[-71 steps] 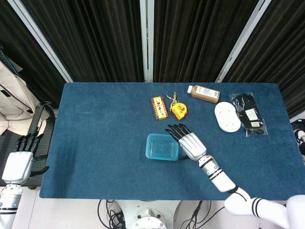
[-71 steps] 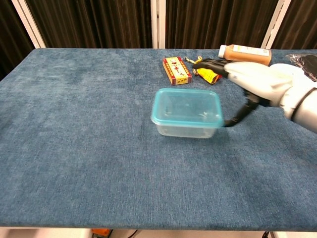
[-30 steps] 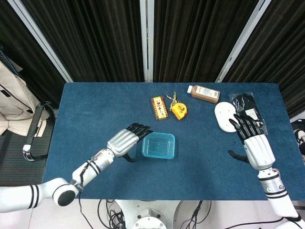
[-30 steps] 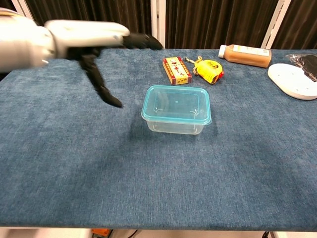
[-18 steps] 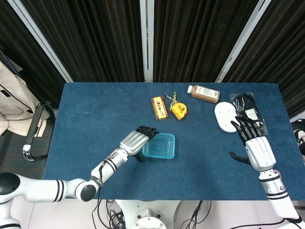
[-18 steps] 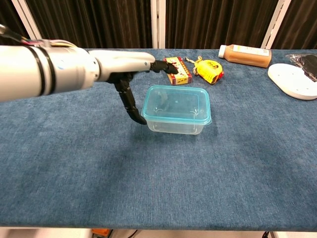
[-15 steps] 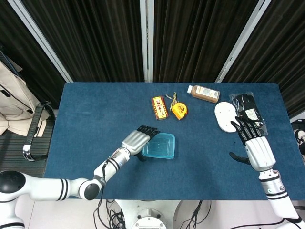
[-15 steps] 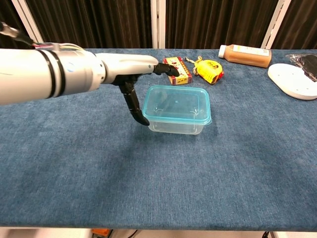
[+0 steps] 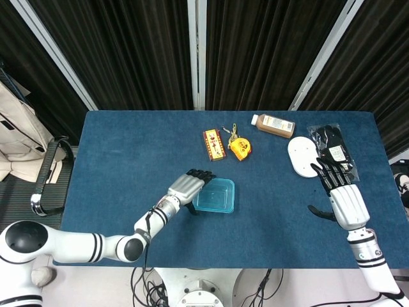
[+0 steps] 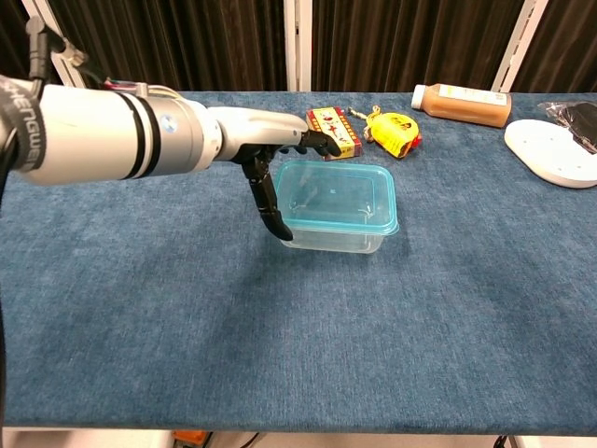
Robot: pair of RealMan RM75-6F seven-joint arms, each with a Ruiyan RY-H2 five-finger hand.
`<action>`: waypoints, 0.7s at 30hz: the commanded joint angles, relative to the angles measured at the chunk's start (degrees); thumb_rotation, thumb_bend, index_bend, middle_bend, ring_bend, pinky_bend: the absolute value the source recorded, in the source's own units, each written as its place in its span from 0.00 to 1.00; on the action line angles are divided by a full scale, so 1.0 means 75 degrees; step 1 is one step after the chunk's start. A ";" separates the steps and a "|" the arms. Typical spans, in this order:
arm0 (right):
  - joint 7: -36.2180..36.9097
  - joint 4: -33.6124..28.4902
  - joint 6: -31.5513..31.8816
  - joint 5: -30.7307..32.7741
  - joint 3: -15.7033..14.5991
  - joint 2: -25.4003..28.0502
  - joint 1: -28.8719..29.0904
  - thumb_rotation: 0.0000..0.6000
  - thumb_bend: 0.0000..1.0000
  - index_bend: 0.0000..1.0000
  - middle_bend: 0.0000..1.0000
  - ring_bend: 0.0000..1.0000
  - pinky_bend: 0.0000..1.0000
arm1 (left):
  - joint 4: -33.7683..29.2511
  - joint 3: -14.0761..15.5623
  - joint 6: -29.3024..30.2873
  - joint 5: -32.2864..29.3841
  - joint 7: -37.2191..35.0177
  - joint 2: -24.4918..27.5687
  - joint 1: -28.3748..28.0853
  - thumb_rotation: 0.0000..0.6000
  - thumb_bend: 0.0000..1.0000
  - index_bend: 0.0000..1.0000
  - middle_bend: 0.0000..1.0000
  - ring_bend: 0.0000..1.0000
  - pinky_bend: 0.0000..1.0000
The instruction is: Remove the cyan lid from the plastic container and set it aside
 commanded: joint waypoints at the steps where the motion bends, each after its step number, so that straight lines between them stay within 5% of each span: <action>1: 0.0047 0.0046 0.0018 0.0006 -0.0004 -0.0031 -0.0025 1.00 0.01 0.00 0.00 0.00 0.00 | 0.0051 0.0014 -0.0065 -0.0155 -0.0042 0.0000 -0.0158 1.00 0.00 0.00 0.00 0.00 0.00; 14: 0.0214 0.0188 -0.0151 -0.0242 -0.0141 -0.0210 0.0064 1.00 0.01 0.00 0.00 0.00 0.00 | 0.0437 0.0187 -0.0243 -0.1030 -0.0079 -0.0147 -0.0737 1.00 0.00 0.02 0.00 0.00 0.00; 17: 0.0491 0.0203 -0.0250 -0.0573 -0.0242 -0.0376 0.0244 1.00 0.01 0.00 0.00 0.00 0.00 | 0.0500 0.0111 -0.0111 -0.1112 -0.0243 -0.0239 -0.0758 1.00 0.00 0.11 0.09 0.03 0.01; 21: 0.0817 0.0320 -0.0206 -0.0967 -0.0221 -0.0837 0.0519 1.00 0.01 0.00 0.00 0.00 0.00 | 0.0519 0.0017 0.0377 -0.0994 -0.0410 -0.0419 -0.0681 1.00 0.00 0.24 0.26 0.21 0.14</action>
